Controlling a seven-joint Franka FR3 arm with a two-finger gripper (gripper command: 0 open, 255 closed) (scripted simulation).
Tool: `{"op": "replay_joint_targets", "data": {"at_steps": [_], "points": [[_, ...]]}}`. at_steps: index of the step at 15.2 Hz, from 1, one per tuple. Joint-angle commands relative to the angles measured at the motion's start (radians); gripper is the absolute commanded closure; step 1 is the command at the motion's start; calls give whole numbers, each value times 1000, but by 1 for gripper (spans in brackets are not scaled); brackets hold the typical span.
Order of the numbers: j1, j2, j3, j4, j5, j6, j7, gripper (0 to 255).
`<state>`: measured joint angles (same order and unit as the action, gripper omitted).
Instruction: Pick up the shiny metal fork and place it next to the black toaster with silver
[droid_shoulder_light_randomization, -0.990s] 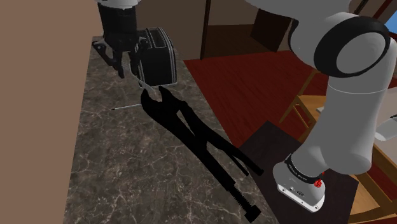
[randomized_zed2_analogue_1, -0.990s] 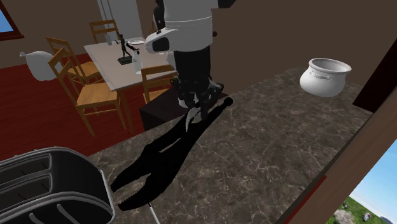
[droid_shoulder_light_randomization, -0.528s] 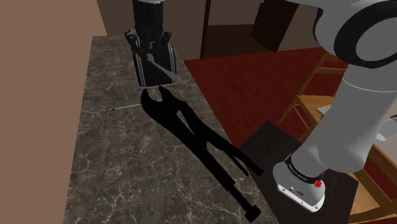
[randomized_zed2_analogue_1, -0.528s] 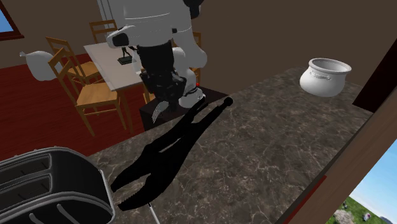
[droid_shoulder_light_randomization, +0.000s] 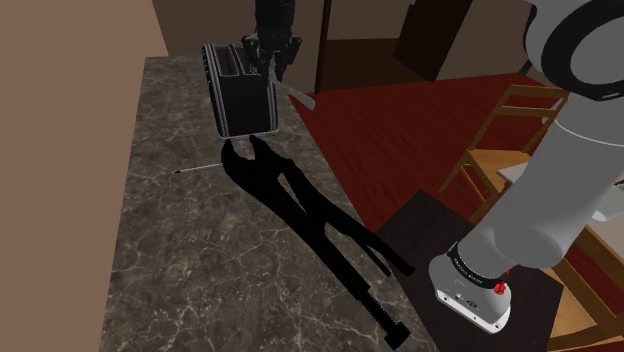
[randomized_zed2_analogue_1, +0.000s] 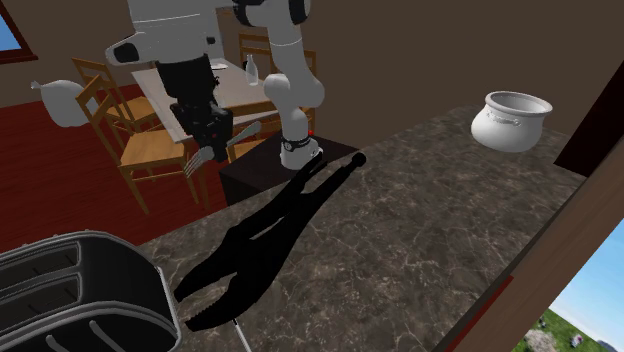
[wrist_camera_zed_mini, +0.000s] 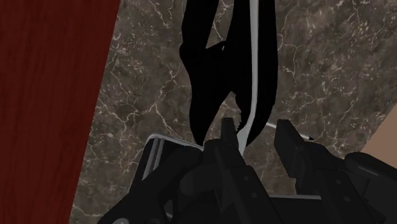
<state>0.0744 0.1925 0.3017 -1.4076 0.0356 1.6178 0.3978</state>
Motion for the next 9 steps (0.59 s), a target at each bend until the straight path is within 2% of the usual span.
{"op": "replay_joint_targets", "data": {"at_steps": [1,9], "points": [[-33,-17,-19,-22,10,2,-52,255],[-143,-27,-93,-26,27,-18,-235,255]]}}
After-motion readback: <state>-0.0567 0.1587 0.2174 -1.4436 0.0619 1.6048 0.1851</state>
